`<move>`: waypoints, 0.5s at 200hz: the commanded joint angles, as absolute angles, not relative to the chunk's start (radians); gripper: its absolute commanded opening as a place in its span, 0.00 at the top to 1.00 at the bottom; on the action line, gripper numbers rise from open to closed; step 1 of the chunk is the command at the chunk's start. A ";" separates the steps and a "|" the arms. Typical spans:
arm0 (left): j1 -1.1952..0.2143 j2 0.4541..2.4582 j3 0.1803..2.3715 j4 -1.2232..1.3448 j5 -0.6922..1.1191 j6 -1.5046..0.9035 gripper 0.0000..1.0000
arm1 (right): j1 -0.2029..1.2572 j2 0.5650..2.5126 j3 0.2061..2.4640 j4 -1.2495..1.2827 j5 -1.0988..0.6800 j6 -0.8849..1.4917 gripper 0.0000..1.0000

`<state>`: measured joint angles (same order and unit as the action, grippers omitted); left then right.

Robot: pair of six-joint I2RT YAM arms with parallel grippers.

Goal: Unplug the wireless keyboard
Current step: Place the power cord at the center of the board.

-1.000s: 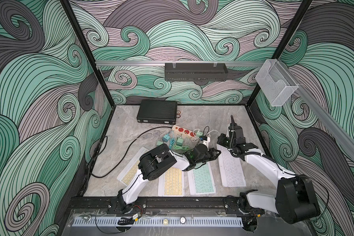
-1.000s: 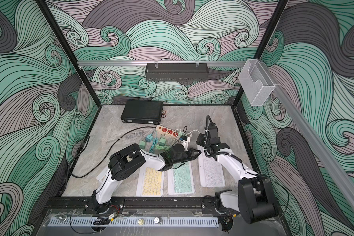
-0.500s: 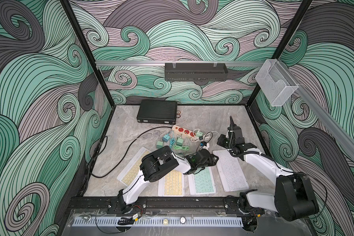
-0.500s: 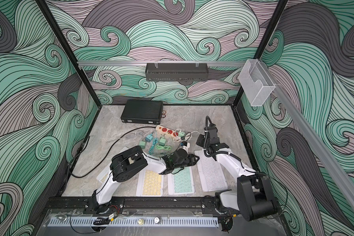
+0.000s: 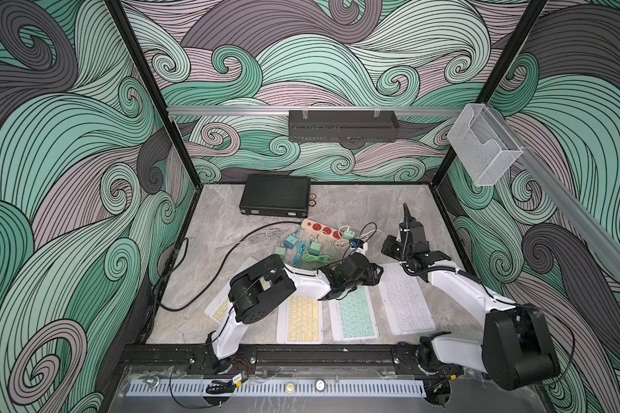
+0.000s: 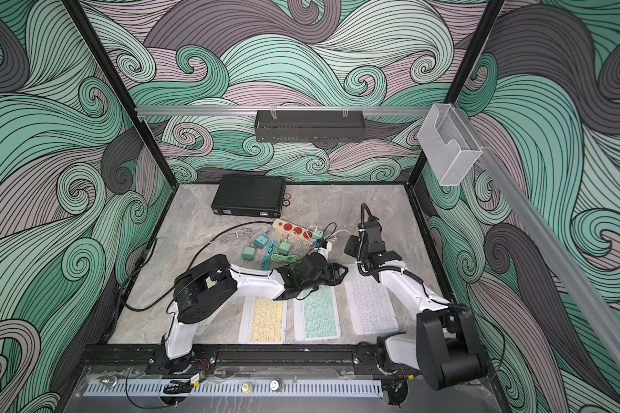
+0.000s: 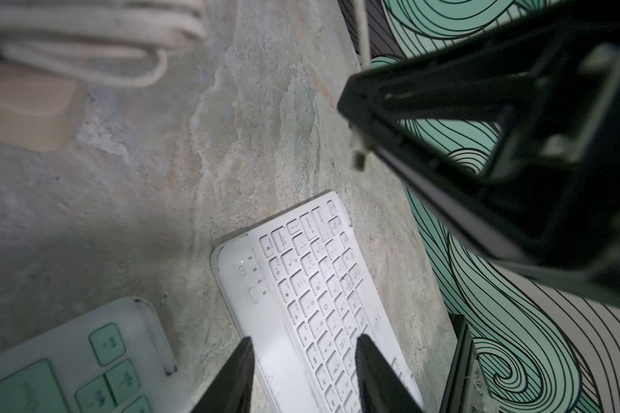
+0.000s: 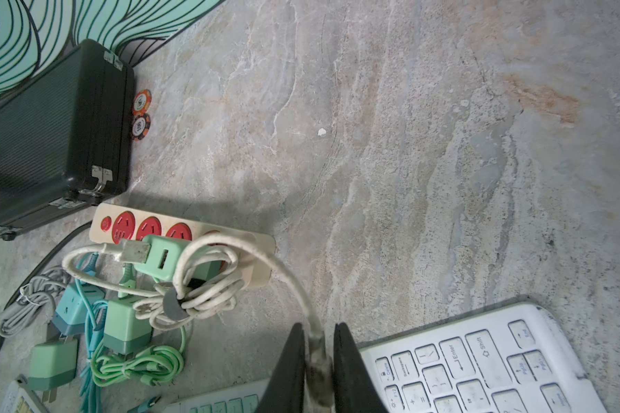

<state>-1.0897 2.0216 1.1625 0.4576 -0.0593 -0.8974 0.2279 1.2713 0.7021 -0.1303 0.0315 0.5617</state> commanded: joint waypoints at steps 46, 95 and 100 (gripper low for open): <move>-1.094 1.739 1.081 0.268 -0.141 -0.745 0.53 | 0.228 1.235 0.685 -0.136 0.073 0.577 0.69; -1.069 1.501 1.032 0.099 -0.493 -0.467 0.49 | 0.263 1.217 0.678 -0.123 0.082 0.545 0.63; -1.058 1.494 1.034 0.087 -0.520 -0.440 0.48 | 0.276 1.214 0.679 -0.123 0.096 0.540 0.63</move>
<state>-1.0874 1.5642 1.0348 0.1997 -0.3073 -0.6357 0.2390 1.2407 0.6910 -0.1314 0.0536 0.5564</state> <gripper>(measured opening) 0.505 0.366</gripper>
